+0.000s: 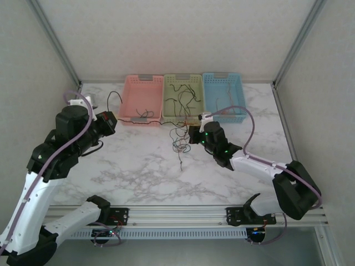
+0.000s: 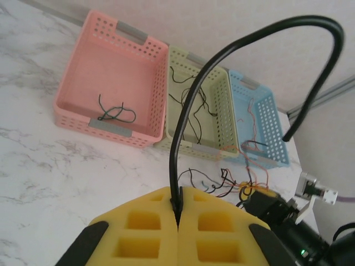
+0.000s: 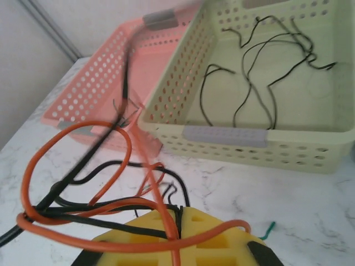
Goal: Untangle the cables
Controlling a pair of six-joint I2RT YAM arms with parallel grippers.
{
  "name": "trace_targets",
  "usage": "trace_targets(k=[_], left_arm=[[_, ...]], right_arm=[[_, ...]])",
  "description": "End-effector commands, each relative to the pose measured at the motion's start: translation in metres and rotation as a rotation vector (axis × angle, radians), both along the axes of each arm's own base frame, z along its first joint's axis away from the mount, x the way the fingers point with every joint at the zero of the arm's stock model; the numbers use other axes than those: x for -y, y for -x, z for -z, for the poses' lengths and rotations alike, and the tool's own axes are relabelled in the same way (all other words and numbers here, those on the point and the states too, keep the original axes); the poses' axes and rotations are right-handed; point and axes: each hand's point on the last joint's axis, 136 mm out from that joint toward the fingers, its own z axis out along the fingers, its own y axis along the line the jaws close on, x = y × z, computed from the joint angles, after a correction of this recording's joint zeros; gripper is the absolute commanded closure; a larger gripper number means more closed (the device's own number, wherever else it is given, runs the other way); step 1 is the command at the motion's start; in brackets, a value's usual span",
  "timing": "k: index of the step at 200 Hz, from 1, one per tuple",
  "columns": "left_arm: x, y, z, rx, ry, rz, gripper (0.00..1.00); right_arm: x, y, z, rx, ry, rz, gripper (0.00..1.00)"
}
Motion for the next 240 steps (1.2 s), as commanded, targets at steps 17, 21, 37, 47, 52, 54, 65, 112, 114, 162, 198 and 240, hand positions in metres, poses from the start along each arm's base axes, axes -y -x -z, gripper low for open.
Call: trace_targets(k=[17,21,37,47,52,54,65,112,114,162,198,240], left_arm=[[-0.026,0.025,-0.036,0.089,-0.051,-0.035,1.0],[-0.027,0.027,-0.038,0.093,-0.056,-0.032,1.0],[-0.03,0.036,-0.044,0.102,-0.093,-0.009,1.0],[-0.031,0.041,-0.045,0.093,-0.13,0.015,1.0],[-0.031,0.043,-0.045,0.088,-0.149,0.025,1.0],[-0.032,0.043,-0.044,0.084,-0.158,0.028,1.0],[-0.035,0.045,-0.041,0.073,-0.203,0.035,1.0],[-0.049,0.042,-0.046,0.085,-0.258,-0.03,1.0],[-0.049,0.042,-0.047,0.087,-0.26,-0.032,1.0],[-0.024,0.049,-0.066,0.139,-0.158,0.095,1.0],[0.016,0.048,-0.062,0.144,-0.014,0.26,1.0],[0.039,0.04,-0.047,0.105,0.018,0.35,1.0]], right_arm=[[0.073,-0.008,0.039,-0.101,0.053,0.178,1.0],[0.078,-0.008,0.04,-0.107,0.055,0.189,1.0],[0.095,-0.009,0.047,-0.132,0.063,0.233,1.0],[0.105,-0.01,0.05,-0.145,0.068,0.264,1.0],[0.11,-0.011,0.051,-0.149,0.065,0.276,1.0],[0.111,-0.011,0.051,-0.151,0.062,0.281,1.0],[0.115,-0.011,0.051,-0.154,0.048,0.287,1.0],[0.141,-0.005,0.052,-0.162,0.109,0.353,1.0],[0.144,-0.005,0.053,-0.166,0.11,0.36,1.0],[0.144,0.0,0.045,-0.173,0.056,0.276,1.0],[0.091,0.013,0.003,-0.099,-0.11,-0.026,0.91],[0.068,0.025,-0.024,-0.087,-0.156,-0.163,0.85]])
